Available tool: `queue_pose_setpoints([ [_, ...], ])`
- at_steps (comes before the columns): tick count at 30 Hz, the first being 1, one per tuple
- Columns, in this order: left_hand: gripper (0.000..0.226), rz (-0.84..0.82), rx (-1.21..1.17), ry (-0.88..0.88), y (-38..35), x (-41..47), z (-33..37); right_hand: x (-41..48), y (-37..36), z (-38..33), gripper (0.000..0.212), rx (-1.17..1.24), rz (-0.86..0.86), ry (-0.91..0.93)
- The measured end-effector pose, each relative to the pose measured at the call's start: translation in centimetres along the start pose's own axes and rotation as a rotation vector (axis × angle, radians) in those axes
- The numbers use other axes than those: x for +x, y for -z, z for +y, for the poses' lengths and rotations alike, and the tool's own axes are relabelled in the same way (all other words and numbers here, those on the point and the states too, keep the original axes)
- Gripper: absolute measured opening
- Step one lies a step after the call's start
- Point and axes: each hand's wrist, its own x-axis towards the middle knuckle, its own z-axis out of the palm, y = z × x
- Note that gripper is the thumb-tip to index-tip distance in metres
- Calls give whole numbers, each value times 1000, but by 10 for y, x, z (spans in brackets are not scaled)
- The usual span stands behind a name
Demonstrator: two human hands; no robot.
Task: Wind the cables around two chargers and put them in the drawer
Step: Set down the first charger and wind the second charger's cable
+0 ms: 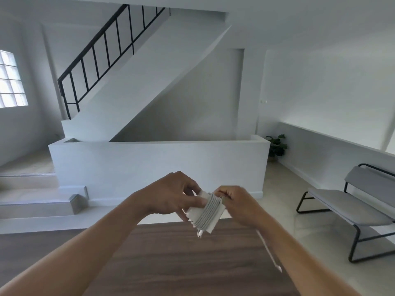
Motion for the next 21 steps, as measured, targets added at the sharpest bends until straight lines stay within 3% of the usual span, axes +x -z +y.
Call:
queue_pose_setpoints([
  [4,26,-7,146,76,1,1,-13,9,25,-25,24,-162,-87,20],
  [9,21,109,277,167,7,7,-25,1,23,-58,26,-346,-34,56],
  [12,28,188,224,190,9,9,-29,-6,7,-67,29,-380,30,100],
  [17,38,465,122,255,16,14,-38,-17,-17,-67,32,-271,126,164],
  [21,37,454,-157,273,22,14,-39,-25,-45,-58,30,-177,179,147],
])
